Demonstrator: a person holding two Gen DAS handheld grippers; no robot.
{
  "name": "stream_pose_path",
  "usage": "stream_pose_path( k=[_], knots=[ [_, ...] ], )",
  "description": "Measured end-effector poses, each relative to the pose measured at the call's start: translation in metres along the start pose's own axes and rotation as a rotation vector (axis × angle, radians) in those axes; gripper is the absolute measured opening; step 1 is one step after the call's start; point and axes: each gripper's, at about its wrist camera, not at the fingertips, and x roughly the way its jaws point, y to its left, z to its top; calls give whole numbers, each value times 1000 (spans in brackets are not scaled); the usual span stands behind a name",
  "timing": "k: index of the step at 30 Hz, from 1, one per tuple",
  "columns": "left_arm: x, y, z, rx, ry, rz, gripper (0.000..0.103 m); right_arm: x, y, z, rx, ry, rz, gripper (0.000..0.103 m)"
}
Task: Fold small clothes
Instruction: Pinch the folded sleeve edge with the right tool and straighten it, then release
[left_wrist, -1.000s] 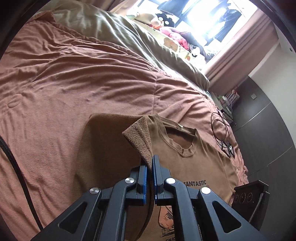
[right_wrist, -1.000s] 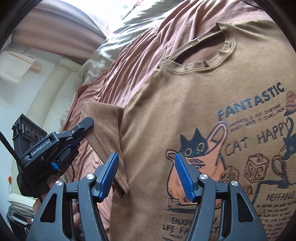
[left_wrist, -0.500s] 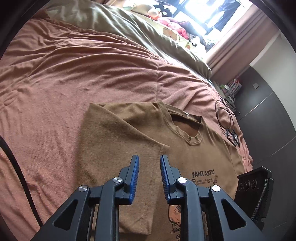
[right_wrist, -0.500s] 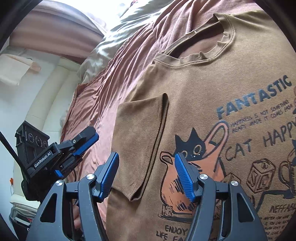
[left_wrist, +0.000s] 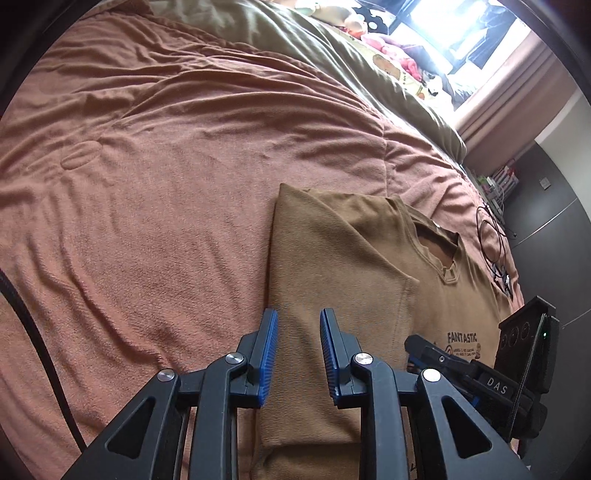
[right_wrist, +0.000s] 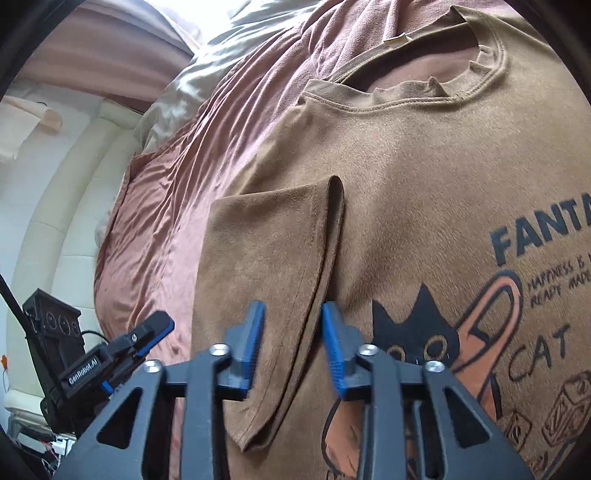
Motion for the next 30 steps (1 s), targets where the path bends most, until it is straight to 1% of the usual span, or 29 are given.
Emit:
stream_pose_path(
  k=[2, 6, 9, 12, 16, 30],
  knots=[
    [4, 5, -2, -7, 13, 10, 24, 0, 3, 3, -10, 3, -12, 0],
    [11, 9, -8, -3, 26, 22, 24, -19, 13, -2, -38, -34, -23, 0],
    [16, 8, -11, 1, 32, 26, 24, -26, 19, -8, -54, -35, -43, 0],
    [21, 5, -14, 7, 39, 15, 24, -27, 20, -13, -37, -22, -62, 0],
    [27, 1, -14, 21, 46, 31, 25, -30, 13, -18, 15, -7, -64, 0],
    [43, -5, 1, 38, 53, 61, 24, -25, 6, -16, 34, -7, -92, 0]
  ],
)
